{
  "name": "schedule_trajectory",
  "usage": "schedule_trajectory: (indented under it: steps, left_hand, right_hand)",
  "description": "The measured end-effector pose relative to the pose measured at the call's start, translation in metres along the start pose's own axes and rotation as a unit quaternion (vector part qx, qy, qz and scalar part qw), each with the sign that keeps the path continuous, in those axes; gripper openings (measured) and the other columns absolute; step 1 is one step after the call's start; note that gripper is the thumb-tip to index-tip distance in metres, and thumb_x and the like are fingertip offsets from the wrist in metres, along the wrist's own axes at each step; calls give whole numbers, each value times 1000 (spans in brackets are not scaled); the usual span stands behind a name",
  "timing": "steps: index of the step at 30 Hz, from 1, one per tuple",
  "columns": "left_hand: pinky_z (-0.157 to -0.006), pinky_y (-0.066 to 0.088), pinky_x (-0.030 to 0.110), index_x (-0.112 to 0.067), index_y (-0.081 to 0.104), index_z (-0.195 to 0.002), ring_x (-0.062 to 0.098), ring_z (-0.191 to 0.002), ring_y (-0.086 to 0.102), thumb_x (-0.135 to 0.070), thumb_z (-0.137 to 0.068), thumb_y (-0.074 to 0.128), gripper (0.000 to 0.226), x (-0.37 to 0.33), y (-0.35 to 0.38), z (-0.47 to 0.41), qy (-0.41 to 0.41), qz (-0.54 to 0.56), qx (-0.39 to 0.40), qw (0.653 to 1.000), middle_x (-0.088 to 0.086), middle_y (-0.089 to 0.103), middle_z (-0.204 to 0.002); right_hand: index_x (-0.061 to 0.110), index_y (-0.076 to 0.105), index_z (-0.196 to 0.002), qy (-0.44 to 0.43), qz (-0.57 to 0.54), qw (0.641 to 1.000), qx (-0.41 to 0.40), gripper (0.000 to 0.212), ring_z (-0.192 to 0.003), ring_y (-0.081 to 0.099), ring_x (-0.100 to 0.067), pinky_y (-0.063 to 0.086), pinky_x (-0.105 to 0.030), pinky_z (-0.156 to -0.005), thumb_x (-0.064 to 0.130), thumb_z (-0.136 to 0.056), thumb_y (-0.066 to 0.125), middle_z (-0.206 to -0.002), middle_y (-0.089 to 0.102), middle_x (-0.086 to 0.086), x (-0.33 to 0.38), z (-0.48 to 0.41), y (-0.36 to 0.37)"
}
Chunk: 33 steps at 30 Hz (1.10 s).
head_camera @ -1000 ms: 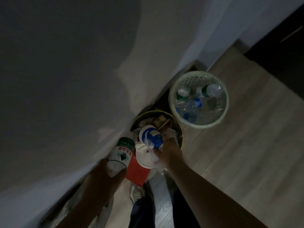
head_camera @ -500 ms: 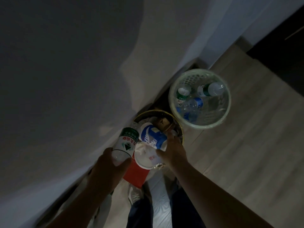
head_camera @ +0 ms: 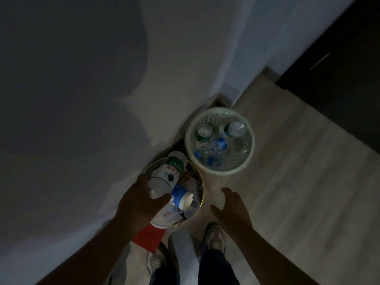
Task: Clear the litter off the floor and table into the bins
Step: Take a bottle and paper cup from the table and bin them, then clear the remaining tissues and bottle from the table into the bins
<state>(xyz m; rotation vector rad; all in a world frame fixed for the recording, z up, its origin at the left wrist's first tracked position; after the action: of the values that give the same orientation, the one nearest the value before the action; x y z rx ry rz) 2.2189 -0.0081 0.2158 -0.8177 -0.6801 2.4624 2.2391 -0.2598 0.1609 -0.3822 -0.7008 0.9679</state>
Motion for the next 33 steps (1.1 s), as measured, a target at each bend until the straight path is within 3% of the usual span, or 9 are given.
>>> schedule_trajectory:
  steps: [2,4,6,10,13,20,25,30,33]
  left_hand:
    - [-87,48,32,-17,37,-135,20,-109,56,-39,-76,76,74,-32,8,-4,30,-7,5,1000,5,55,-124]
    - [-94,47,37,-13,42,-132,23,-112,56,-35,-75,77,70,-65,18,-12,56,-20,8,998,7,56,-125]
    - [-91,48,39,-9,48,-125,27,-109,57,-32,-78,75,58,-98,28,-21,78,-40,11,996,10,59,-119]
    - [-70,41,33,-1,49,-104,36,-97,57,-11,-80,69,33,-151,34,-37,133,-21,-33,990,18,58,-99]
    - [-78,47,41,6,51,-105,37,-96,57,-3,-77,68,33,-169,39,-38,162,-47,-51,984,24,58,-101]
    - [-91,43,37,1,61,-108,28,-105,58,-13,-82,67,30,-172,34,-5,211,-118,-11,970,16,64,-106]
    - [-86,47,29,-12,60,-110,21,-101,60,-20,-85,65,27,-176,1,43,237,-180,22,955,5,63,-107]
    - [-78,41,25,-12,56,-109,22,-101,57,-24,-86,63,27,-205,-65,110,298,-228,5,927,5,57,-106]
    - [-88,45,30,-10,54,-120,21,-104,56,-25,-87,64,38,-232,-120,153,349,-222,-27,910,8,56,-116]
  right_hand:
    - [18,31,-146,7,-2,1000,-6,69,-126,47,-23,43,-32,-99,34,-87,65,-140,41,-7,-12,2,-21]
    - [20,30,-146,16,-10,1000,-12,70,-126,47,-23,44,-33,-99,35,-88,65,-142,41,-6,-23,2,-41]
    - [20,29,-146,22,-17,999,-22,70,-126,47,-23,46,-33,-98,37,-88,65,-143,40,-6,-32,1,-59]
    - [20,29,-146,23,-31,998,-40,70,-127,47,-22,44,-29,-95,36,-88,65,-144,40,-7,-48,-2,-86]
    - [20,30,-145,34,-42,997,-50,69,-125,49,-21,44,-26,-91,36,-88,65,-142,42,-7,-59,-1,-100]
    - [19,31,-146,42,-65,994,-71,70,-128,47,-20,44,-27,-96,36,-88,66,-143,43,-7,-60,28,-117]
    - [18,34,-145,24,-52,995,-86,68,-126,49,-19,45,-31,-100,37,-88,66,-140,47,-7,-29,69,-141]
    - [22,43,-138,-34,-11,990,-136,59,-114,55,-14,46,-25,-93,38,-86,67,-128,56,0,32,135,-195]
    - [23,52,-130,-76,-8,982,-173,51,-105,58,-13,45,-21,-84,33,-84,70,-122,60,0,78,180,-244]
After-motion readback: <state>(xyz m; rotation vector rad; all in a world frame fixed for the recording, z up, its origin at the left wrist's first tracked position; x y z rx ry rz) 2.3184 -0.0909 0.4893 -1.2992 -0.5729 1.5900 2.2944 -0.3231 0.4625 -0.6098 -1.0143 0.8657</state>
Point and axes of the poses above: each hand's wrist, its own z-axis away from the middle knuckle, its own y-axis out of the palm, x = y × z, the point moved 7 cm from there along -z, towards the middle knuckle
